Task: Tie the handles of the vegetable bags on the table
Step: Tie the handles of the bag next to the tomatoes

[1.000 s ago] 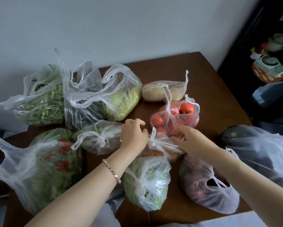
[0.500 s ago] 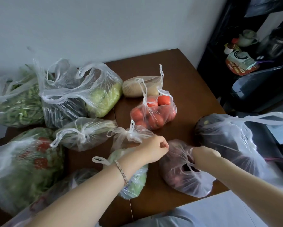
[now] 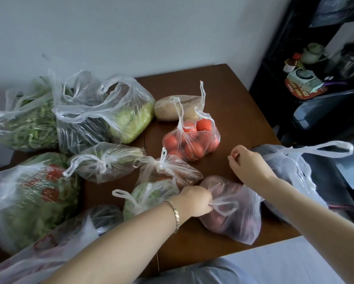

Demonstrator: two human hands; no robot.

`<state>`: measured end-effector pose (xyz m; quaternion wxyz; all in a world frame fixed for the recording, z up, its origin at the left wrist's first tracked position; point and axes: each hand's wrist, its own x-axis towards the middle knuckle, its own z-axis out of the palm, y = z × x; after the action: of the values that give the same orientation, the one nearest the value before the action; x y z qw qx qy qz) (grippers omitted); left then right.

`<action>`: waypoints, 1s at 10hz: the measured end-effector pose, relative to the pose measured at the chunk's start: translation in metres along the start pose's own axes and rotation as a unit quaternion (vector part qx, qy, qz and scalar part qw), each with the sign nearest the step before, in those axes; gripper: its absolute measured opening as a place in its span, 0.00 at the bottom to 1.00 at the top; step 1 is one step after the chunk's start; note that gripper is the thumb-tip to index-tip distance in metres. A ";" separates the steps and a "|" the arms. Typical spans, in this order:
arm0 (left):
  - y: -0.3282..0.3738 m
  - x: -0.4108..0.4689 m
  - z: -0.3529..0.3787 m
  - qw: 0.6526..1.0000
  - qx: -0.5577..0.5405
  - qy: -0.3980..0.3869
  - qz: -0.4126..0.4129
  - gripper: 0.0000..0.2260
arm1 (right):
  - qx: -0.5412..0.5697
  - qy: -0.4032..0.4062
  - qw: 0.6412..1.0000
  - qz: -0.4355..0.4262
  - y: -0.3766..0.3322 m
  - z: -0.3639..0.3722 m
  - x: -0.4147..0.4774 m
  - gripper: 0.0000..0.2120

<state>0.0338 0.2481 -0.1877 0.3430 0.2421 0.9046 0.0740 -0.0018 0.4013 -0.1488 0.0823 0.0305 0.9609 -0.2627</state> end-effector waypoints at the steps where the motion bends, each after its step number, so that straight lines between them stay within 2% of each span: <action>1: -0.015 -0.007 -0.004 0.995 -0.097 -0.012 -0.028 0.15 | 0.004 0.041 0.999 -0.030 -0.004 -0.002 0.000 0.09; 2: -0.019 -0.017 -0.014 0.987 -0.104 -0.053 -0.108 0.16 | 0.012 0.063 0.996 -0.068 -0.013 -0.004 0.001 0.10; 3: -0.027 -0.024 -0.019 0.969 -0.179 -0.108 -0.134 0.14 | 0.015 0.085 0.990 -0.115 -0.024 -0.001 0.003 0.11; 4: -0.039 -0.036 -0.033 0.953 -0.250 -0.130 -0.110 0.16 | 0.020 0.076 0.987 -0.139 -0.037 -0.001 0.005 0.11; 5: -0.049 -0.038 -0.046 0.917 -0.379 -0.059 -0.114 0.14 | 0.027 0.053 0.989 -0.135 -0.044 0.000 0.008 0.08; 6: -0.061 -0.032 -0.050 0.860 -0.487 0.043 -0.144 0.11 | -0.006 -0.011 0.994 -0.112 -0.045 0.001 0.007 0.11; 7: -0.060 -0.027 -0.048 0.858 -0.476 0.126 -0.143 0.11 | -0.016 -0.092 0.991 -0.092 -0.042 -0.004 0.007 0.20; 8: -0.056 -0.028 -0.047 0.869 -0.423 0.220 -0.132 0.13 | -0.110 -0.136 0.984 -0.042 -0.035 0.000 0.004 0.25; 9: -0.053 -0.030 -0.054 0.818 -0.478 0.300 -0.112 0.13 | -0.254 -0.121 0.959 0.043 -0.031 0.000 -0.002 0.18; 10: -0.050 -0.029 -0.064 0.767 -0.541 0.322 -0.122 0.11 | -0.292 -0.182 0.935 0.093 -0.039 -0.011 -0.009 0.14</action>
<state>-0.0082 0.1925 -0.1376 0.1115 -0.1344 0.7942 0.5820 0.0016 0.3732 -0.1184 0.2850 0.0458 0.9567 0.0368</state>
